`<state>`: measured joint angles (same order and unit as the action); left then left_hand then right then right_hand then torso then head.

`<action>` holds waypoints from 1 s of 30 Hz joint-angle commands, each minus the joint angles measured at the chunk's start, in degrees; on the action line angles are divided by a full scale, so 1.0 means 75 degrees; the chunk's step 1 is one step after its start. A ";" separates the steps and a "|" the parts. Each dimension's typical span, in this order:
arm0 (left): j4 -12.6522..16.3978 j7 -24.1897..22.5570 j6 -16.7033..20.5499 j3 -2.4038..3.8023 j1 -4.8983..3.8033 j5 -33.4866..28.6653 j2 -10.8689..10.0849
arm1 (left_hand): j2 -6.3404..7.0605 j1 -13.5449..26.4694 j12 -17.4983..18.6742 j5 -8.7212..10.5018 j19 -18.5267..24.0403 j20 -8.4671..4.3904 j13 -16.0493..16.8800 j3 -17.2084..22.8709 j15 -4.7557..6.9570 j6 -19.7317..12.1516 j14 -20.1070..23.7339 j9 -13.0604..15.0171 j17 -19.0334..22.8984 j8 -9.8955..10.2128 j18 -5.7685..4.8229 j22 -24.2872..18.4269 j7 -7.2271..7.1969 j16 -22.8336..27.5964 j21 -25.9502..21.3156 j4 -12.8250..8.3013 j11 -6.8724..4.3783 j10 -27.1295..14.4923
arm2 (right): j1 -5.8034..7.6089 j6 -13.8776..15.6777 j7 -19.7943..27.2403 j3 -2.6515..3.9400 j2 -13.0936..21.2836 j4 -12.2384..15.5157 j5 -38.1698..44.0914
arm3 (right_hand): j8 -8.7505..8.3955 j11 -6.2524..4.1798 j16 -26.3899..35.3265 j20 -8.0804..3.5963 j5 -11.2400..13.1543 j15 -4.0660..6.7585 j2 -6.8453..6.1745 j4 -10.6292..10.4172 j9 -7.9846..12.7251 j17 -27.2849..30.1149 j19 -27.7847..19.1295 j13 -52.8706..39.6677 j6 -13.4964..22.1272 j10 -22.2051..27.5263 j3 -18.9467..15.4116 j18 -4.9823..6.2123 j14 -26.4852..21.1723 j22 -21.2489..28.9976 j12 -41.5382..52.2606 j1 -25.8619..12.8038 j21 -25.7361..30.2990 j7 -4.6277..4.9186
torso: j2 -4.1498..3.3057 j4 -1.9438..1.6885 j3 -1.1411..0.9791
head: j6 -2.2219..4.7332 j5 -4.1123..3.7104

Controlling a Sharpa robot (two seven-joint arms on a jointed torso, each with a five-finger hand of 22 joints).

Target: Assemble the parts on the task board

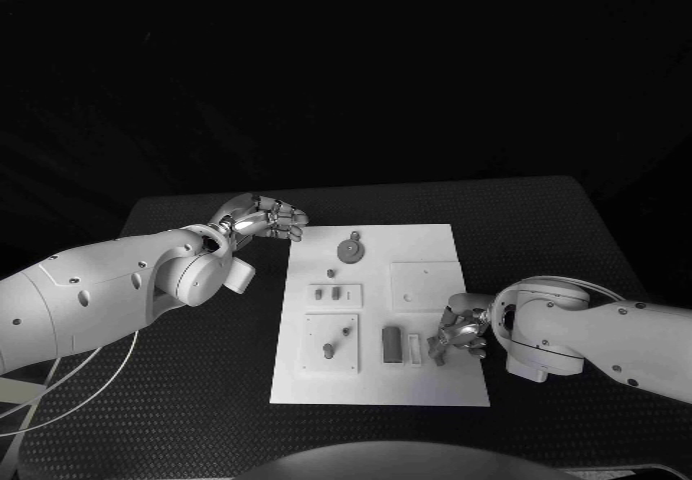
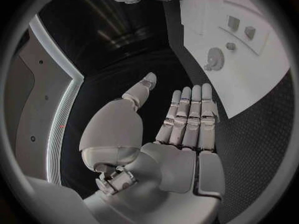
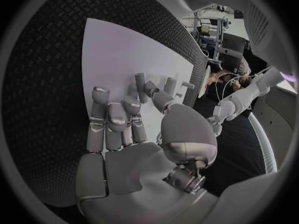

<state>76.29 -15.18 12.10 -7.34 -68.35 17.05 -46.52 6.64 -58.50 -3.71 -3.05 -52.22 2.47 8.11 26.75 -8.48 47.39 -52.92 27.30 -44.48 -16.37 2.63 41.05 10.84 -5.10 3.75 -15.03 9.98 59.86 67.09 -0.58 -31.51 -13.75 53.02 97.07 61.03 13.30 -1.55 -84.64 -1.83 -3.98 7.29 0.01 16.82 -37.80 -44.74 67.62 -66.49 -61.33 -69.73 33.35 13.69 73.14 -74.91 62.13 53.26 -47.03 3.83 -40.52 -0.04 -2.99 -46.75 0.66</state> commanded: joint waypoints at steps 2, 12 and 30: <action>0.0023 -0.0076 -0.0125 0.0005 -0.0010 -0.0028 0.0006 | -0.0005 0.0052 -0.0045 0.0012 -0.0005 0.0072 -0.0010 -0.0007 -0.0031 0.0019 0.0009 0.0005 0.0013 -0.0047 0.0120 -0.0009 0.0017 -0.0029 0.0051 0.0058 -0.0009 0.0045 | -0.0007 0.0297 0.0122 -0.0002 -0.0043 0.0038 -0.0610 | 0.0042 -0.0037 -0.0031 -0.0020 -0.0047 0.0066 0.0261 0.0009 -0.0042 -0.0013 0.0018 0.0011 0.0045 -0.0056 -0.0042 0.0175 0.0010 -0.0158 0.0038 0.0169 -0.0043 0.0092 | -0.0003 -0.0002 0.0004 | -0.0005 -0.0001; 0.0034 -0.0072 -0.0141 0.0005 -0.0010 -0.0028 0.0014 | -0.0004 0.0053 -0.0043 0.0012 -0.0005 0.0073 -0.0014 -0.0008 -0.0032 0.0018 0.0011 0.0004 0.0015 -0.0047 0.0120 -0.0011 0.0017 -0.0029 0.0051 0.0058 -0.0009 0.0046 | -0.0005 0.0434 0.0174 -0.0002 -0.0209 -0.0035 -0.0840 | 0.0044 -0.0040 -0.0031 -0.0016 -0.0049 0.0070 0.0257 0.0004 -0.0042 -0.0013 0.0017 0.0017 0.0042 -0.0057 -0.0062 0.0175 0.0008 -0.0154 0.0035 0.0115 -0.0044 0.0089 | -0.0003 0.0001 0.0007 | 0.0023 -0.0020; 0.0039 -0.0063 -0.0145 0.0005 -0.0010 -0.0028 0.0013 | -0.0004 0.0057 -0.0040 0.0012 -0.0005 0.0074 -0.0021 -0.0011 -0.0033 0.0015 0.0015 0.0003 0.0020 -0.0047 0.0121 -0.0014 0.0018 -0.0031 0.0052 0.0059 -0.0008 0.0047 | -0.0006 0.0180 0.0100 -0.0004 -0.0534 -0.0279 -0.0988 | 0.0033 -0.0037 -0.0022 -0.0007 -0.0053 0.0071 0.0289 -0.0005 -0.0030 -0.0005 0.0018 0.0032 0.0051 -0.0044 -0.0083 0.0175 0.0003 -0.0143 0.0023 -0.0038 -0.0036 0.0094 | -0.0002 0.0000 -0.0001 | 0.0031 -0.0024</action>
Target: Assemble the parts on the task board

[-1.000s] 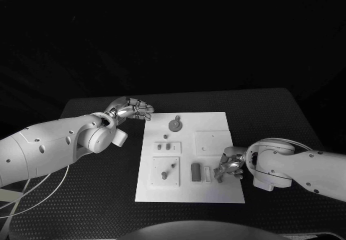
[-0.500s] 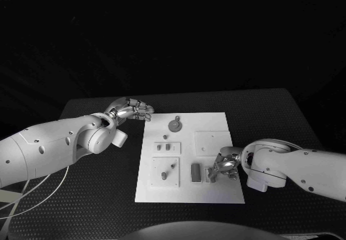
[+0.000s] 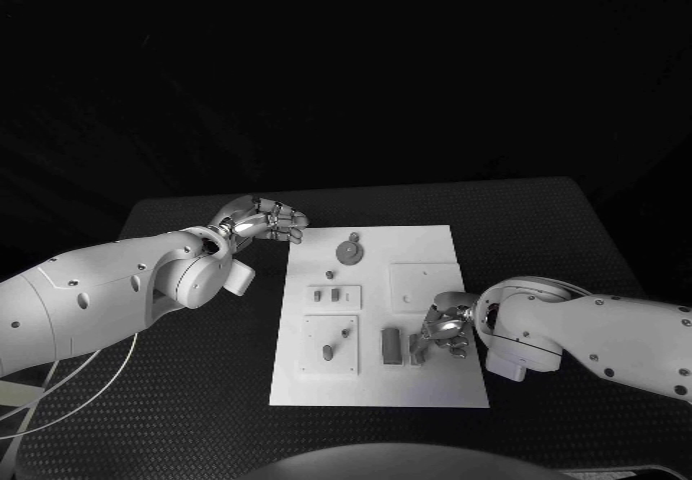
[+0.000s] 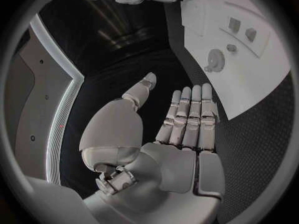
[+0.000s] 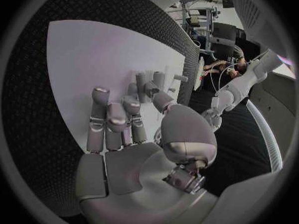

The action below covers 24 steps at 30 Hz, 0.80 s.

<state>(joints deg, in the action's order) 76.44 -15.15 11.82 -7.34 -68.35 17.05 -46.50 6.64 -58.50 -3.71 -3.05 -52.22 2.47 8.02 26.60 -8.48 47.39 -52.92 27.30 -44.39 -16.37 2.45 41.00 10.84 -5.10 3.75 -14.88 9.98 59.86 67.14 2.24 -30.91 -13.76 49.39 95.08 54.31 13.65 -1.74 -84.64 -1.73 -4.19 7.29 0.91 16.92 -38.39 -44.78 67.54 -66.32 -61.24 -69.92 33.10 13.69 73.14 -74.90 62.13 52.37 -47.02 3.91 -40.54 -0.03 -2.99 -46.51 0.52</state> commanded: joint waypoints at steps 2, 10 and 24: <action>0.0019 -0.0065 -0.0117 0.0005 -0.0010 -0.0027 0.0017 | -0.0005 0.0058 -0.0040 0.0011 -0.0004 0.0074 -0.0009 0.0008 -0.0033 0.0014 0.0015 0.0003 0.0008 -0.0047 0.0145 -0.0008 0.0018 -0.0032 0.0052 0.0040 -0.0007 0.0047 | -0.0012 -0.0227 0.0004 -0.0004 -0.0078 -0.0056 -0.0092 | -0.0018 -0.0010 -0.0018 -0.0018 -0.0025 0.0069 0.0175 -0.0021 0.0053 0.0002 0.0028 0.0012 0.0042 -0.0014 -0.0054 0.0174 0.0000 -0.0141 0.0020 0.0040 -0.0033 0.0085 | 0.0002 0.0000 -0.0002 | 0.0001 -0.0002; 0.0018 -0.0059 -0.0142 0.0005 -0.0010 -0.0027 0.0015 | -0.0007 0.0060 -0.0038 0.0011 -0.0004 0.0075 -0.0013 0.0007 -0.0034 0.0012 0.0017 0.0002 0.0010 -0.0046 0.0145 -0.0010 0.0019 -0.0033 0.0052 0.0042 -0.0006 0.0046 | -0.0014 -0.0295 0.0000 -0.0006 -0.0103 -0.0098 -0.0091 | -0.0024 -0.0006 -0.0011 -0.0013 -0.0027 0.0066 0.0191 -0.0031 0.0063 0.0007 0.0033 0.0018 0.0039 -0.0009 -0.0056 0.0174 0.0002 -0.0137 0.0018 -0.0085 -0.0027 0.0089 | 0.0001 0.0002 0.0000 | -0.0002 -0.0006; 0.0017 -0.0060 -0.0151 0.0005 -0.0010 -0.0027 0.0015 | -0.0012 0.0063 -0.0035 0.0011 -0.0003 0.0076 -0.0020 0.0006 -0.0036 0.0009 0.0021 0.0001 0.0014 -0.0047 0.0146 -0.0013 0.0020 -0.0034 0.0052 0.0044 -0.0006 0.0047 | -0.0021 -0.0453 -0.0043 -0.0008 -0.0126 -0.0100 -0.0110 | -0.0030 -0.0004 -0.0008 -0.0012 -0.0028 0.0064 0.0190 -0.0037 0.0075 0.0011 0.0042 0.0024 0.0035 -0.0006 -0.0056 0.0174 0.0006 -0.0134 0.0018 -0.0220 -0.0022 0.0091 | 0.0002 0.0003 -0.0003 | -0.0033 -0.0009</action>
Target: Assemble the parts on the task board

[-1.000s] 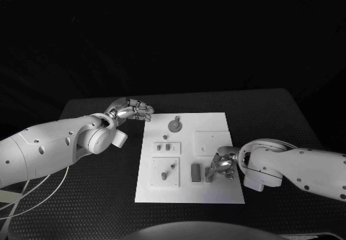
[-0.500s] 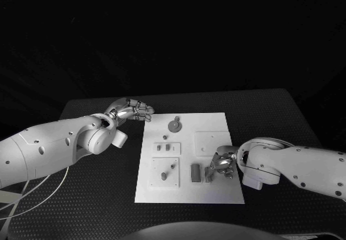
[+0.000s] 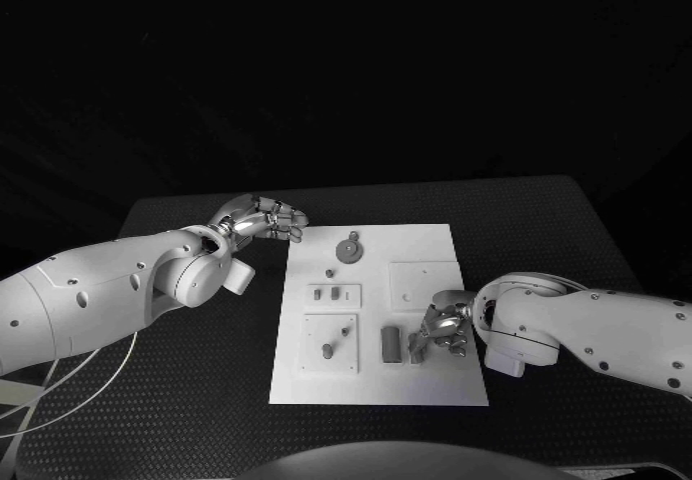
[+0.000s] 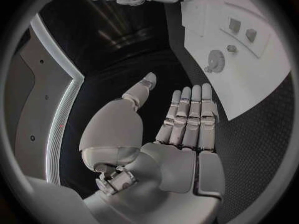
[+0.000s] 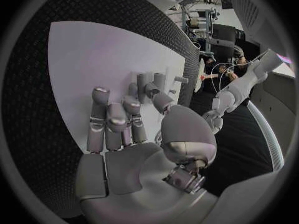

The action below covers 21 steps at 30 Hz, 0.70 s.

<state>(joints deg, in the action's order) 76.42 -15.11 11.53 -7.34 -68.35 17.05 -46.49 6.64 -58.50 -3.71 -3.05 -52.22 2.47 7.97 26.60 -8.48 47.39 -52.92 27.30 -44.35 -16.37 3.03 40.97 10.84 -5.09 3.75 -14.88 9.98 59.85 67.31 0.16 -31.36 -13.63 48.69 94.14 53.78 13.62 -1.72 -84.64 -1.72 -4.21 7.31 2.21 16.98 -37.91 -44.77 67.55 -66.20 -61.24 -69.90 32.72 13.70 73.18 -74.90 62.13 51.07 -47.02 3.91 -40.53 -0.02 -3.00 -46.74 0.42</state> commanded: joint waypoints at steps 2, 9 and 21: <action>0.0020 -0.0063 -0.0115 0.0006 -0.0010 -0.0027 0.0011 | -0.0011 0.0063 -0.0035 0.0011 -0.0003 0.0076 -0.0014 0.0006 -0.0036 0.0009 0.0021 0.0001 0.0009 -0.0047 0.0068 -0.0010 0.0020 -0.0035 0.0052 0.0044 -0.0006 0.0048 | -0.0045 -0.0175 0.0024 -0.0025 -0.0034 0.0032 -0.0038 | -0.0026 -0.0006 -0.0008 -0.0014 -0.0025 0.0061 0.0018 -0.0045 0.0010 0.0010 0.0041 0.0010 0.0035 -0.0008 -0.0004 0.0174 0.0001 -0.0134 0.0018 -0.0050 -0.0022 0.0091 | 0.0002 -0.0001 -0.0003 | -0.0005 0.0003; 0.0014 -0.0065 -0.0113 0.0006 -0.0010 -0.0027 0.0013 | -0.0012 0.0063 -0.0035 0.0011 -0.0002 0.0076 -0.0016 0.0005 -0.0036 0.0008 0.0021 0.0000 0.0010 -0.0048 0.0069 -0.0011 0.0020 -0.0036 0.0052 0.0044 -0.0006 0.0048 | -0.0048 -0.0103 0.0053 -0.0025 -0.0039 0.0034 -0.0038 | -0.0026 -0.0007 -0.0008 -0.0015 -0.0027 0.0062 0.0022 -0.0044 0.0011 0.0010 0.0042 0.0010 0.0033 -0.0007 0.0002 0.0174 0.0002 -0.0134 0.0018 -0.0059 -0.0021 0.0091 | 0.0002 0.0001 -0.0005 | -0.0013 0.0005; 0.0014 -0.0062 -0.0114 0.0006 -0.0010 -0.0027 0.0012 | -0.0014 0.0065 -0.0034 0.0011 -0.0002 0.0077 -0.0020 0.0005 -0.0037 0.0007 0.0022 0.0000 0.0012 -0.0048 0.0069 -0.0013 0.0021 -0.0037 0.0052 0.0046 -0.0006 0.0049 | -0.0048 -0.0127 0.0063 -0.0025 -0.0062 0.0032 -0.0037 | -0.0051 0.0005 0.0008 -0.0012 -0.0026 0.0056 -0.0227 -0.0105 0.0040 0.0021 0.0065 0.0022 0.0050 0.0004 -0.0006 0.0174 0.0007 -0.0123 0.0014 -0.0310 -0.0003 0.0097 | 0.0001 -0.0001 0.0000 | -0.0005 0.0000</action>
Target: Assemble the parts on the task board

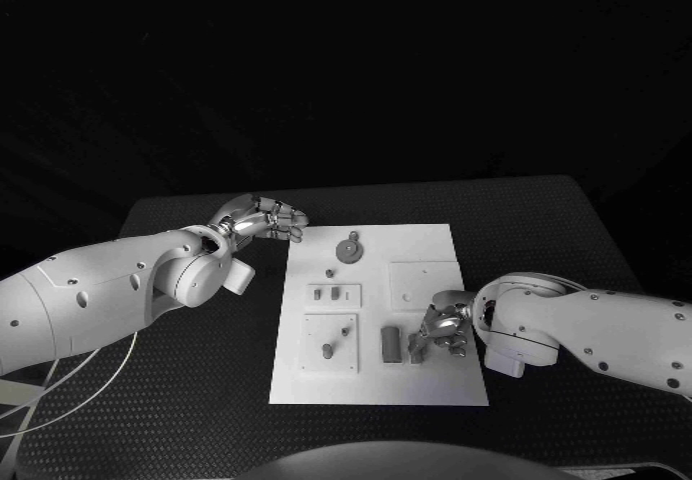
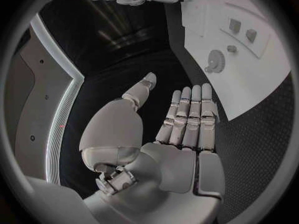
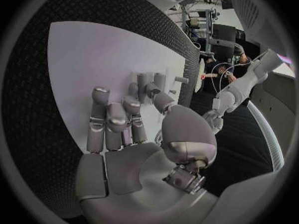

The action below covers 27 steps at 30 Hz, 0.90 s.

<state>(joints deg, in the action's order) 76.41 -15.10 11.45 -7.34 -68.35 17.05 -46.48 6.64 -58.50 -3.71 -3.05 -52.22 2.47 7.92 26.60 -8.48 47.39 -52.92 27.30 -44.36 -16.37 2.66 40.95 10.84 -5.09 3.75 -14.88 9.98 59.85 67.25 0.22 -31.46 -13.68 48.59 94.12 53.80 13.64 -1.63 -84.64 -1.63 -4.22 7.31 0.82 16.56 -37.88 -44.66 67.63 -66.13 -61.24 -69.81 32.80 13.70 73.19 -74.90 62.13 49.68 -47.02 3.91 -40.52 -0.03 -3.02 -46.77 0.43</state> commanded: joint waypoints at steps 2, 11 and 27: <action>0.0016 -0.0063 -0.0106 0.0006 -0.0009 -0.0027 0.0013 | -0.0014 0.0065 -0.0034 0.0011 -0.0002 0.0077 -0.0013 0.0004 -0.0037 0.0007 0.0022 0.0000 0.0014 -0.0048 0.0119 -0.0011 0.0021 -0.0038 0.0052 0.0046 -0.0006 0.0049 | -0.0041 -0.0110 0.0083 -0.0018 -0.0051 0.0032 -0.0040 | -0.0067 -0.0011 0.0020 -0.0024 -0.0036 0.0052 -0.0235 -0.0176 0.0051 0.0016 0.0075 0.0020 0.0059 -0.0003 0.0008 0.0174 0.0011 -0.0108 0.0008 -0.0289 0.0017 0.0106 | -0.0003 -0.0001 0.0004 | -0.0003 -0.0001; 0.0016 -0.0065 -0.0103 0.0006 -0.0009 -0.0027 0.0007 | -0.0015 0.0065 -0.0033 0.0011 -0.0002 0.0077 -0.0016 0.0004 -0.0037 0.0006 0.0023 -0.0001 0.0016 -0.0049 0.0119 -0.0012 0.0021 -0.0039 0.0052 0.0046 -0.0006 0.0050 | -0.0042 -0.0082 0.0118 -0.0018 -0.0056 0.0026 -0.0033 | -0.0100 -0.0003 0.0037 -0.0062 -0.0019 0.0053 -0.0783 -0.0681 0.0094 0.0025 0.0133 0.0032 0.0089 0.0009 0.0208 0.0174 0.0032 -0.0105 0.0016 -0.0706 0.0067 0.0110 | 0.0000 -0.0002 0.0004 | -0.0010 0.0000; 0.0015 -0.0067 -0.0103 0.0006 -0.0009 -0.0027 0.0006 | -0.0016 0.0063 -0.0032 0.0011 -0.0001 0.0077 -0.0021 0.0003 -0.0037 0.0005 0.0025 -0.0001 0.0018 -0.0049 0.0120 -0.0014 0.0021 -0.0041 0.0052 0.0044 -0.0006 0.0051 | -0.0042 -0.0114 0.0222 -0.0018 -0.0003 0.0050 -0.0014 | -0.0123 0.0007 0.0046 -0.0084 -0.0019 0.0045 -0.1052 -0.0899 0.0114 0.0024 0.0148 0.0034 0.0133 0.0026 0.0314 0.0174 0.0034 -0.0119 0.0026 -0.0877 0.0086 0.0122 | 0.0000 0.0004 0.0000 | -0.0014 0.0004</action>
<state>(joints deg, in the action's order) 76.41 -15.10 11.41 -7.34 -68.35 17.04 -46.50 6.64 -58.50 -3.71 -3.05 -52.22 2.47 7.86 26.60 -8.48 47.39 -52.92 27.30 -44.31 -16.37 2.56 40.91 10.84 -5.09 3.75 -14.88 9.98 59.85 67.02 0.21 -31.52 -13.84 48.65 94.10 53.85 12.74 -1.63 -84.64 -2.27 -4.44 7.34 -6.72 10.10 -36.87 -44.53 68.50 -65.94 -61.24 -69.81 35.20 13.70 73.45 -74.90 62.13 43.08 -46.57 3.91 -40.52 -0.01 -3.02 -46.86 0.47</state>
